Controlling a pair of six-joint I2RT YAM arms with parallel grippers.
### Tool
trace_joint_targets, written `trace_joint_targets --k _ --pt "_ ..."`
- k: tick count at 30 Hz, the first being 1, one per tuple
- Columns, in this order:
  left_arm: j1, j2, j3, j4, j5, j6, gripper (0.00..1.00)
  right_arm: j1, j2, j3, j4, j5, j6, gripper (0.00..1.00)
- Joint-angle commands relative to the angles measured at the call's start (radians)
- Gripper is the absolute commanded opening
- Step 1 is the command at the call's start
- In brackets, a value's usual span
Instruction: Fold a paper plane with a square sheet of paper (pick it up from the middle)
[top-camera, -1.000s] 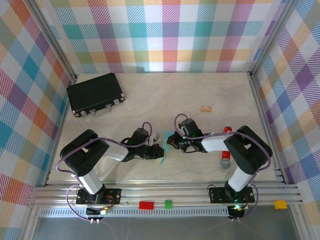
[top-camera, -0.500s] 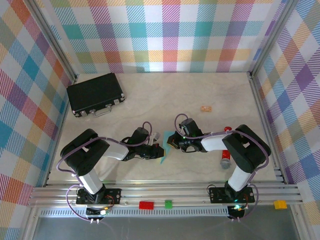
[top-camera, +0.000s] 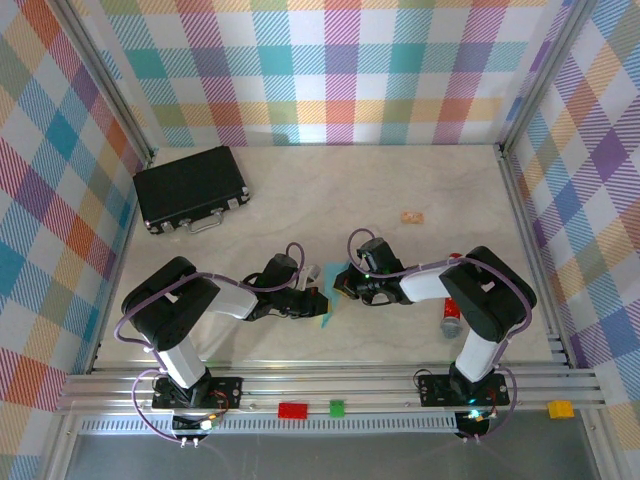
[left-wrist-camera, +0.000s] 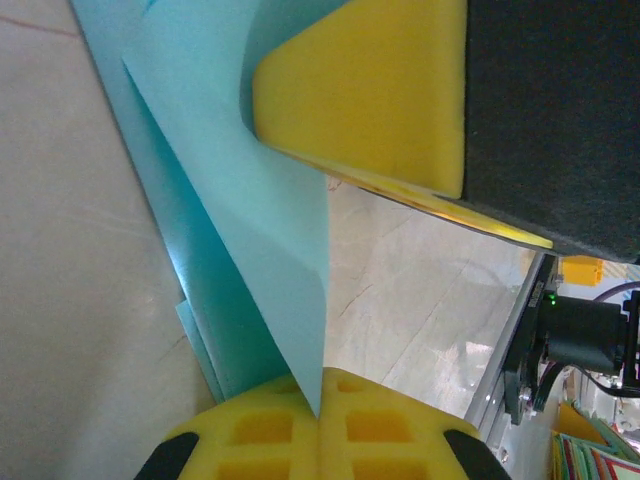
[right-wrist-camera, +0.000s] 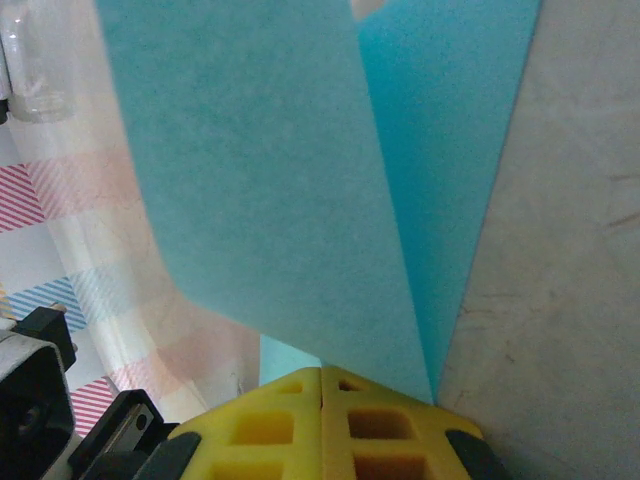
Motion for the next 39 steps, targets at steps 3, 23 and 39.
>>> trace_joint_targets --k 3,23,39 --pt "0.025 -0.030 -0.049 -0.220 -0.059 0.044 0.15 -0.004 0.024 -0.035 -0.078 0.041 -0.015 0.03" --pt "0.027 -0.179 -0.038 -0.114 0.028 -0.083 0.38 0.003 0.056 -0.045 -0.067 0.047 -0.004 0.02" --pt "0.041 -0.076 -0.028 0.026 0.071 -0.186 0.13 0.006 0.064 -0.054 -0.064 0.050 0.002 0.02"
